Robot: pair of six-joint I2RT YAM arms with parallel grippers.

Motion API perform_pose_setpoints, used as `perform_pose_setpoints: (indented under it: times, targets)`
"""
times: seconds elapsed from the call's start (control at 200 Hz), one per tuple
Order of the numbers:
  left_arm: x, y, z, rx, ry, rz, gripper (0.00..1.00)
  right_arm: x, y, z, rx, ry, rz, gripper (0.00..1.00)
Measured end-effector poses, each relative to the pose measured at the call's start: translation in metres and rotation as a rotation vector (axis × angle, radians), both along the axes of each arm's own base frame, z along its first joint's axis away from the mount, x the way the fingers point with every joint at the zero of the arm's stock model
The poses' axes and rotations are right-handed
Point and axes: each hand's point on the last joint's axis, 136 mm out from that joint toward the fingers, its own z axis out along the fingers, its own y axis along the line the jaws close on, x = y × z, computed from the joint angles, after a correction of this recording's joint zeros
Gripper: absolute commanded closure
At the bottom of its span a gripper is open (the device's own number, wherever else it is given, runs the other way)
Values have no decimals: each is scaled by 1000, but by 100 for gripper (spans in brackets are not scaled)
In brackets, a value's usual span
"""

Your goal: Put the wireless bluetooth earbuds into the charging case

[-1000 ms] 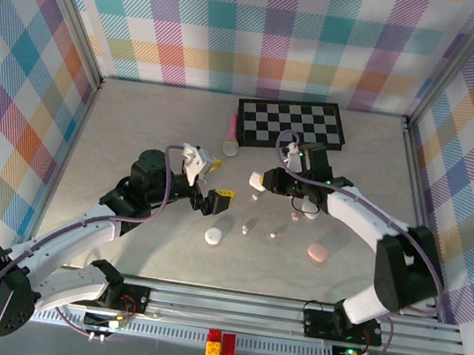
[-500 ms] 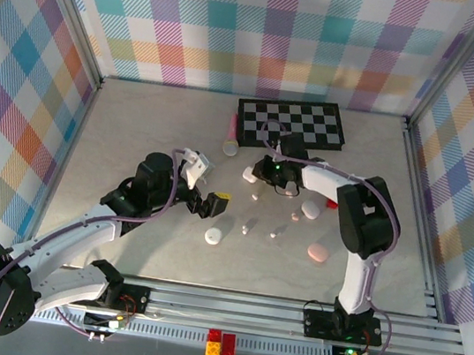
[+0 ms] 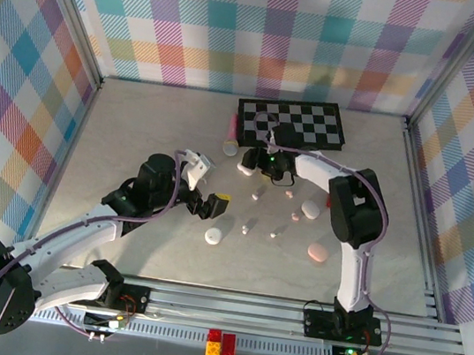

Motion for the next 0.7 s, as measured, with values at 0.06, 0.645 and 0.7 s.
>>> perform_pose_setpoints:
  times: [0.06,0.645,0.7]
  targets:
    - [-3,-3,0,-5,-2,-19,0,-3,-8,16,-35,-50,17,19]
    - [-12,-25,-14,-7,22,-144,0,-86,-200,28,-277,-15,-238,9]
    - [-12,-26,-16,-6,31,-150,0,-92,-200,17,-263,20,-225,10]
